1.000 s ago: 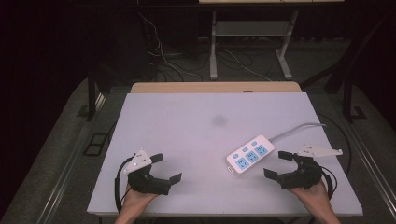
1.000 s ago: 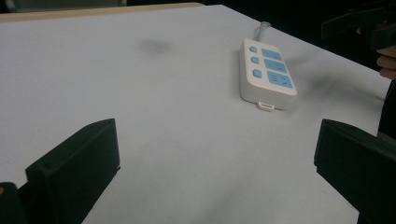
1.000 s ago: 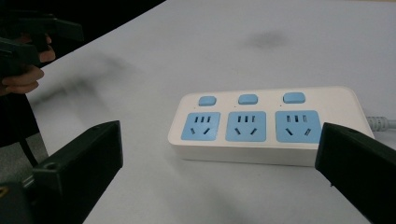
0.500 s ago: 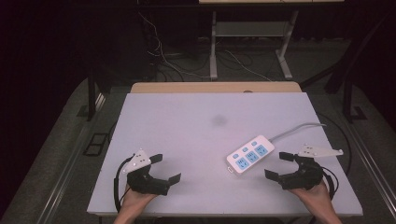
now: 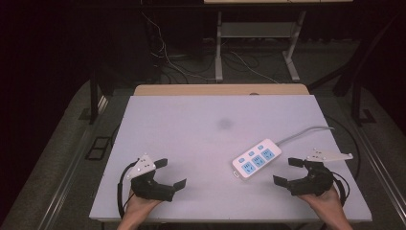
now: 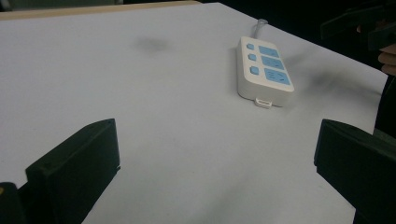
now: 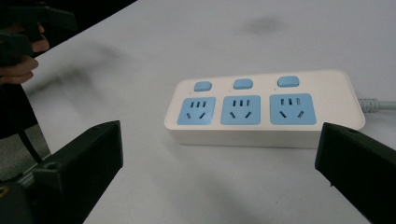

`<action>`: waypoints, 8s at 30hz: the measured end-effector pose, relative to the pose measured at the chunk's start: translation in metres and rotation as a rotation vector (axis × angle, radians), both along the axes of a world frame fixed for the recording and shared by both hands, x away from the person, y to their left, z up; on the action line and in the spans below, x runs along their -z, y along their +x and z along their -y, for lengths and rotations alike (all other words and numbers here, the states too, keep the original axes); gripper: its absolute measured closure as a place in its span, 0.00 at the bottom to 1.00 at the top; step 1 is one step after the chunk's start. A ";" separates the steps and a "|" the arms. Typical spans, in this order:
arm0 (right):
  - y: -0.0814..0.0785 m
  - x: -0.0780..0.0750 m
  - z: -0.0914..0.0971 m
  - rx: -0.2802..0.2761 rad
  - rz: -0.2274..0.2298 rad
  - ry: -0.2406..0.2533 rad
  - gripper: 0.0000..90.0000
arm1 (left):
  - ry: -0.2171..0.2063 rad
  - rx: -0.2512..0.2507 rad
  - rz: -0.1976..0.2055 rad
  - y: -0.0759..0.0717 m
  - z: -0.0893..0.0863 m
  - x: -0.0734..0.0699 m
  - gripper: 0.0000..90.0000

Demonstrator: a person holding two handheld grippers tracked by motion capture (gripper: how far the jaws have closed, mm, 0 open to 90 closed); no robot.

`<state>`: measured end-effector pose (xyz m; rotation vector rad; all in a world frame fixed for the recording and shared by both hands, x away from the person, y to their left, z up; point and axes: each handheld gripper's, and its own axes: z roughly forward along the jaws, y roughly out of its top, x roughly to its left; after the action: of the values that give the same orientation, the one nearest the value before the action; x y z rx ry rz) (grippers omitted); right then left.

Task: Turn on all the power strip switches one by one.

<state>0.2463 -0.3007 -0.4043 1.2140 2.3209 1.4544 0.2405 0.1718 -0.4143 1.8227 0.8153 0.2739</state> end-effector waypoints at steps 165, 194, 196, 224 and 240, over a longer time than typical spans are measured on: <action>0.099 0.012 -0.099 -0.232 -0.191 -0.255 1.00 | 0.015 0.009 -0.010 0.000 0.003 0.004 0.00; 0.105 -0.032 -0.075 -0.212 -0.131 -0.240 1.00 | 0.009 0.007 -0.014 0.001 0.003 0.004 0.00; 0.107 -0.034 -0.073 -0.210 -0.131 -0.243 1.00 | 0.009 0.007 -0.014 0.001 0.003 0.004 0.00; 0.120 0.002 -0.068 -0.194 -0.201 -0.260 1.00 | 0.000 0.006 -0.018 0.000 0.000 0.003 0.00; 0.121 0.011 -0.071 -0.203 -0.204 -0.259 1.00 | -0.003 0.004 -0.014 0.000 0.000 0.003 0.00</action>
<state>0.3673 -0.2295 -0.4149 1.1287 2.7360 1.0774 0.2405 0.1715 -0.4176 1.8257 0.8213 0.2574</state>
